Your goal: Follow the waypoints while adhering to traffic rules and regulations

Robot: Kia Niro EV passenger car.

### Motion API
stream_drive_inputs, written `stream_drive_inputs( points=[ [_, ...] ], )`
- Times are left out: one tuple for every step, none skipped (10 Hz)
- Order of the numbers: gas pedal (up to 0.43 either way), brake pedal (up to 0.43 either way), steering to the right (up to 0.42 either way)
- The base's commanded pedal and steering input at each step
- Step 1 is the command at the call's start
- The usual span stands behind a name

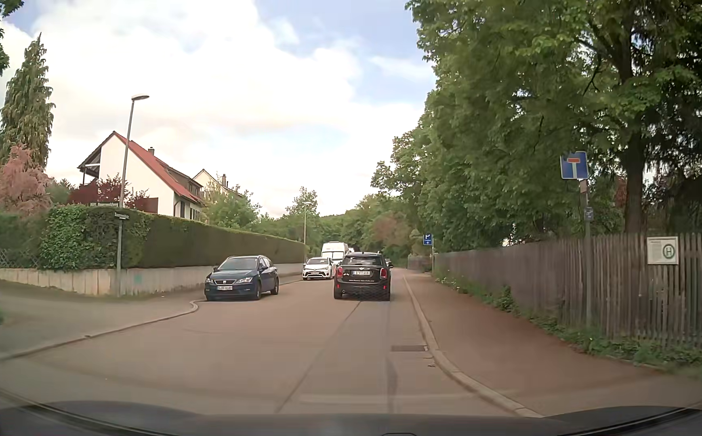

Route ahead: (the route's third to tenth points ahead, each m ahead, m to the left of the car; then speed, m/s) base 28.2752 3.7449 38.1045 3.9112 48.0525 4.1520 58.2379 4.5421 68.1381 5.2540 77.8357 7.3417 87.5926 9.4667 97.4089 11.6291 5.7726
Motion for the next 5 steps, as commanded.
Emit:
stream_drive_inputs(
  points=[
    [0.15, 0.0, -0.004],
    [0.15, 0.0, -0.004],
    [0.15, 0.0, -0.004],
    [0.15, 0.0, -0.003],
    [0.15, 0.0, -0.001]
  ],
)
